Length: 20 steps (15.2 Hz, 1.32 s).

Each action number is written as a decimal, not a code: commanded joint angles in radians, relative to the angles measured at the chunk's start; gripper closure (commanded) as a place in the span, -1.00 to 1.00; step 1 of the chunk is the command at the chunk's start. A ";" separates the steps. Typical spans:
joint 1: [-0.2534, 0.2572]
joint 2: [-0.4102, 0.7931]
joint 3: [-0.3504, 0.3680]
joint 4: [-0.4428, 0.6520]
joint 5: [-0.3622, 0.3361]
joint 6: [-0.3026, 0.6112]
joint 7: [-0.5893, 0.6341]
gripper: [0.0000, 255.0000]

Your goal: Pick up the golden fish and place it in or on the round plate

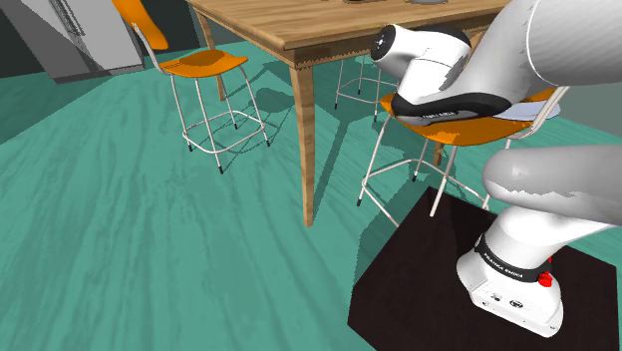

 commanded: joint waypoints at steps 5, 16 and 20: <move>0.015 -0.024 -0.052 0.047 0.001 -0.051 -0.068 1.00; -0.017 -0.057 -0.206 0.042 -0.074 0.005 -0.185 1.00; -0.082 -0.050 -0.305 0.000 -0.157 0.123 -0.227 1.00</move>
